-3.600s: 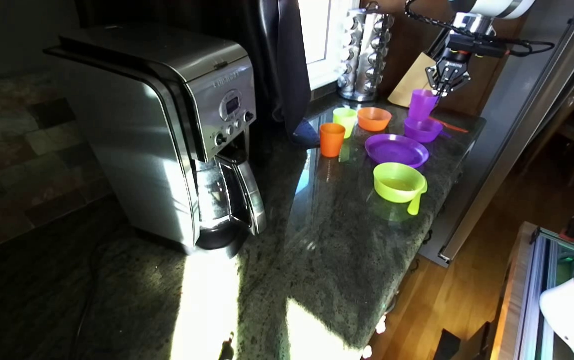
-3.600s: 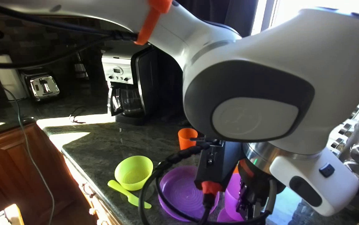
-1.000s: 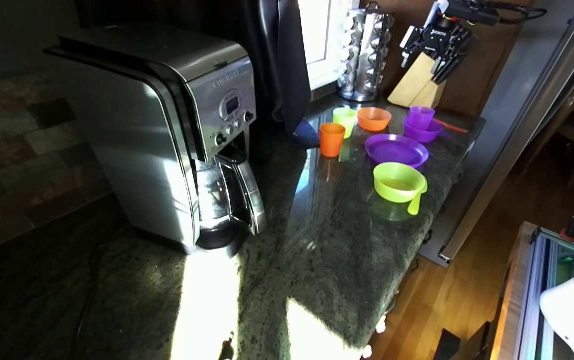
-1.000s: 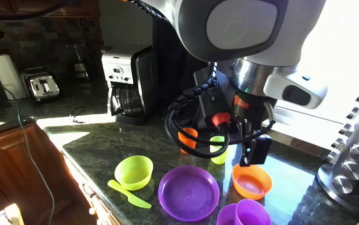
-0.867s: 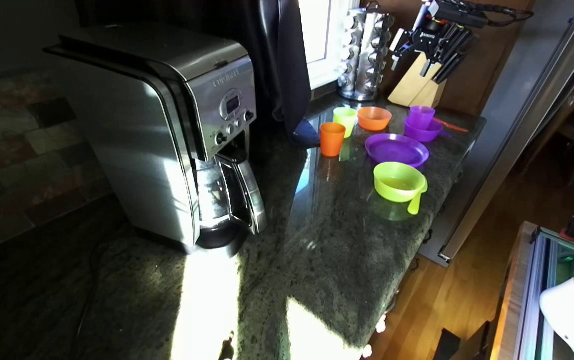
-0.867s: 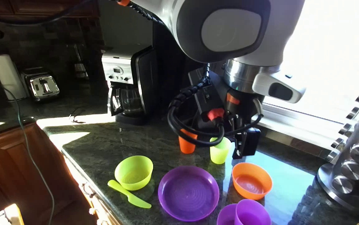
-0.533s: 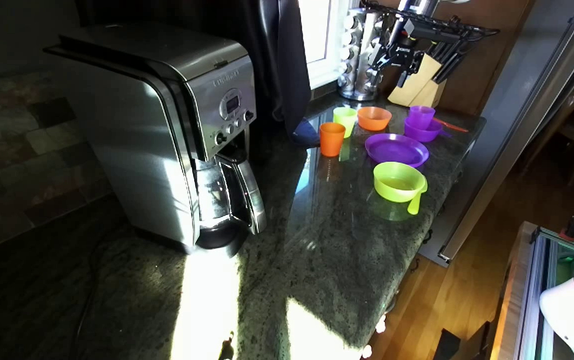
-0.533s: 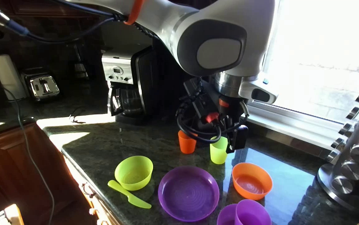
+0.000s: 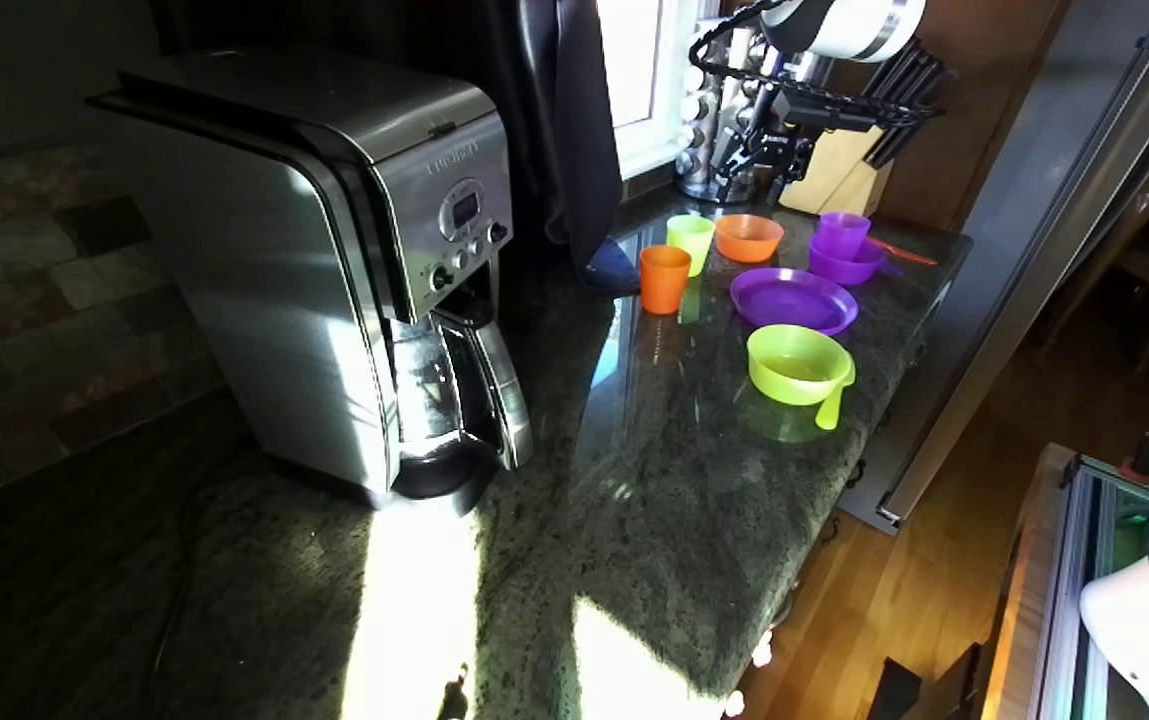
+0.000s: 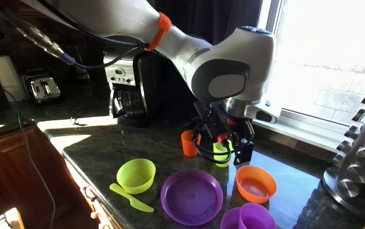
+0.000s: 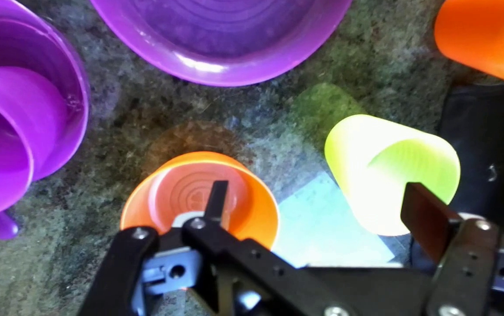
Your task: Put the cups in their matching bowls
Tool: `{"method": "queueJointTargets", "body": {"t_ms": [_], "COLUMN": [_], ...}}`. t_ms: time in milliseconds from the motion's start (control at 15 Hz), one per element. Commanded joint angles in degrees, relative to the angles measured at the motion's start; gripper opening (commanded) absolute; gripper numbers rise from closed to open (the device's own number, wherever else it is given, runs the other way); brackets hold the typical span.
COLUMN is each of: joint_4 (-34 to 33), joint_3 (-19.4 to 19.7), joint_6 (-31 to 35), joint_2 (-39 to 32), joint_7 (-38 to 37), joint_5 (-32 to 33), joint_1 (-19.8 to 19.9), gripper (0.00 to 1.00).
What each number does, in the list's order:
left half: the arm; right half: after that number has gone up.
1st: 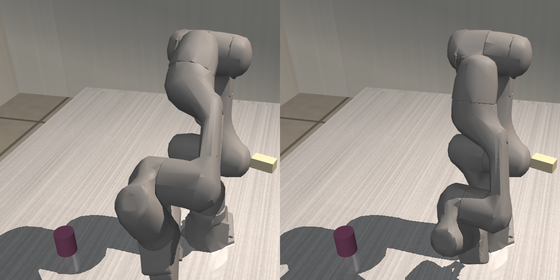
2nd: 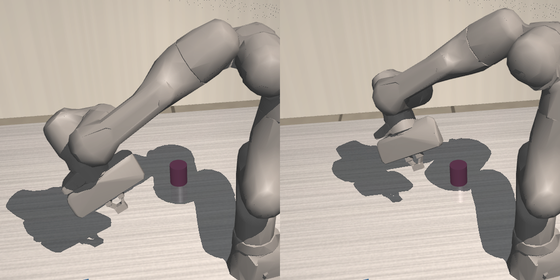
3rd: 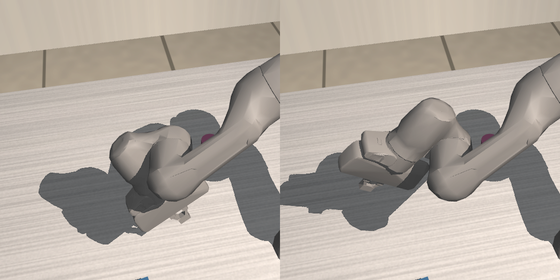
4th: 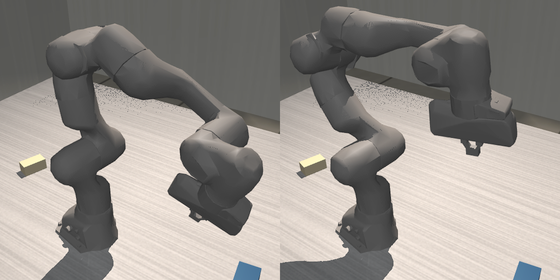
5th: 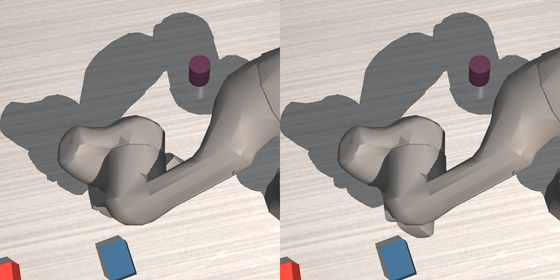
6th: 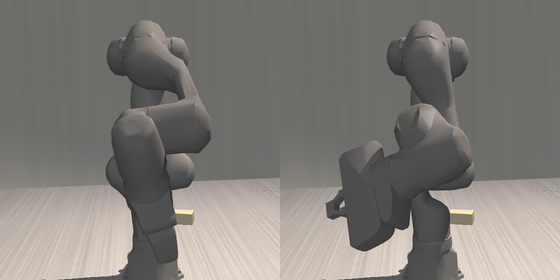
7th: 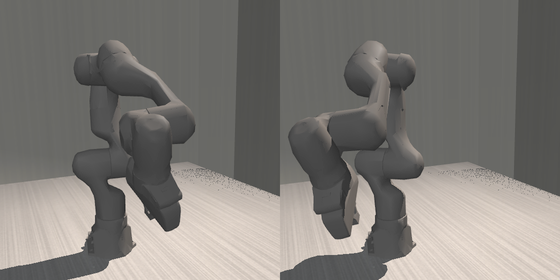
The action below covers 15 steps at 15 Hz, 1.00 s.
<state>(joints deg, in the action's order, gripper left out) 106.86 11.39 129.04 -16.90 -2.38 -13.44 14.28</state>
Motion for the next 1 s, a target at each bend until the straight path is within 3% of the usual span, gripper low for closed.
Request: {"method": "queueJointTargets", "body": {"t_ms": [0,467,533,667,933], "joint_4": [-3.5,-7.8,-8.2,-8.8,-9.8], "joint_3": [-1.3,-2.2,-2.3,-2.4,-2.6], "joint_6": [0.8,0.3,0.2,0.0,-0.4], "joint_2": [-3.7,-7.8,-8.3,-9.2,-10.4], "joint_7": [1.0,-1.2,-1.4,-1.7,-1.9], "joint_5": [-2.7,-1.3,-1.1,-0.8,-0.8], "joint_1": [0.9,0.0,0.0,-0.1,0.1], "gripper": [1.00,1.00,0.95,0.66,0.35]}}
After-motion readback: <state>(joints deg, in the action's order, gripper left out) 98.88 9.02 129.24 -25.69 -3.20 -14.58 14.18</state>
